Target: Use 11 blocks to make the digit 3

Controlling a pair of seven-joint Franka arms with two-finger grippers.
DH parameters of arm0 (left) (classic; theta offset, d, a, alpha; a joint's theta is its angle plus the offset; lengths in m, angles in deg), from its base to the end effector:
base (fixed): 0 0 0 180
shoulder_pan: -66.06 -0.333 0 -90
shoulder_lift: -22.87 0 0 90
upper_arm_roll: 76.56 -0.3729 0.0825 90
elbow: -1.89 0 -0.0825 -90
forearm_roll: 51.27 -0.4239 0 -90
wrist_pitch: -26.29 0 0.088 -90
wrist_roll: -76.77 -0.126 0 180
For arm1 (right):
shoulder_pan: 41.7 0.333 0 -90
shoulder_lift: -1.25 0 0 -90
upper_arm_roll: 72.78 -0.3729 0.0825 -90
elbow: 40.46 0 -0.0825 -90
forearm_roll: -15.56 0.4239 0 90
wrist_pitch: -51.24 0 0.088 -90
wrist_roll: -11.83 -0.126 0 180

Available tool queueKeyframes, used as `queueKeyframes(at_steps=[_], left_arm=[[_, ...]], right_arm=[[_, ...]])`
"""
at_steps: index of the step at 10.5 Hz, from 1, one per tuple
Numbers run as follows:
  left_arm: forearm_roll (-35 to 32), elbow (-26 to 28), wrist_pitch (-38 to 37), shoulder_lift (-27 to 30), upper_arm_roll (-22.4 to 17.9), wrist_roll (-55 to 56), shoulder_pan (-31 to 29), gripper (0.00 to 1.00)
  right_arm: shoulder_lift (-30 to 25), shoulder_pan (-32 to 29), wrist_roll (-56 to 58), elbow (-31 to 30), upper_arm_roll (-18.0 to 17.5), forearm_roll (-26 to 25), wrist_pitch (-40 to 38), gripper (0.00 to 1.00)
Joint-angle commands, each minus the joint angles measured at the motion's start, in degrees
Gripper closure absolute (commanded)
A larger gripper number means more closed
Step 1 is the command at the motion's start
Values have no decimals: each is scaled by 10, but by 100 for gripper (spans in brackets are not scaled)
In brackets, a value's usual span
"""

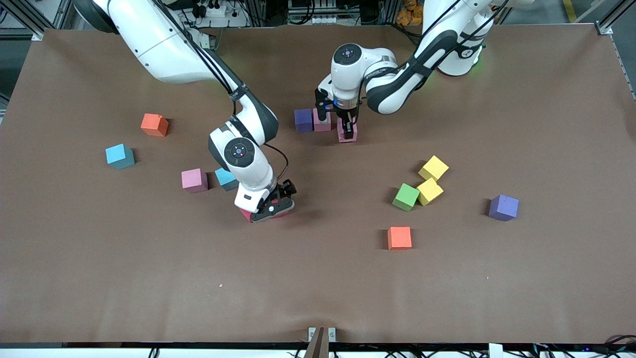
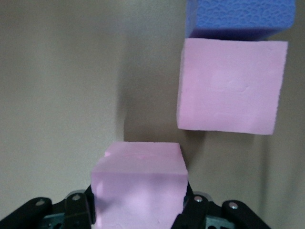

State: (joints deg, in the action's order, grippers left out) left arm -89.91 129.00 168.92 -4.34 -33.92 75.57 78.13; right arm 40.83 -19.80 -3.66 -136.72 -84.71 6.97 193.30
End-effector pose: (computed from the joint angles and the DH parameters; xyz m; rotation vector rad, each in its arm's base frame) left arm 0.3353 -0.4771 0.2101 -2.2729 2.0662 -0.0512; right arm 0.6414 0.4046 0.2145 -3.0032 -0.5743 -0.1575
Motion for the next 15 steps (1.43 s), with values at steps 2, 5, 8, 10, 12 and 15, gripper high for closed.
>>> queueKeyframes(at_steps=[2, 5, 8, 10, 12, 15], left_arm=[[-5, 1, 4, 3, 17, -15, -7, 67], [-2, -6, 4, -8, 17, -6, 1, 68], [-2, -11, 4, -23, 17, 5, 8, 68], [-2, -13, 4, -29, 17, 15, 16, 68], [-2, -16, 4, -33, 17, 16, 17, 68], [-2, -16, 3, -34, 17, 23, 22, 68]], right_arm=[[17, 8, -9, 16, 6, -2, 4, 11], [17, 7, -6, 16, 6, -2, 4, 14], [18, 7, -3, 16, 6, -9, 6, 3], [19, 8, -3, 16, 8, -13, 7, 0], [28, 19, -4, 16, 16, -14, 21, 0], [30, 24, -10, 16, 17, -10, 35, 0]])
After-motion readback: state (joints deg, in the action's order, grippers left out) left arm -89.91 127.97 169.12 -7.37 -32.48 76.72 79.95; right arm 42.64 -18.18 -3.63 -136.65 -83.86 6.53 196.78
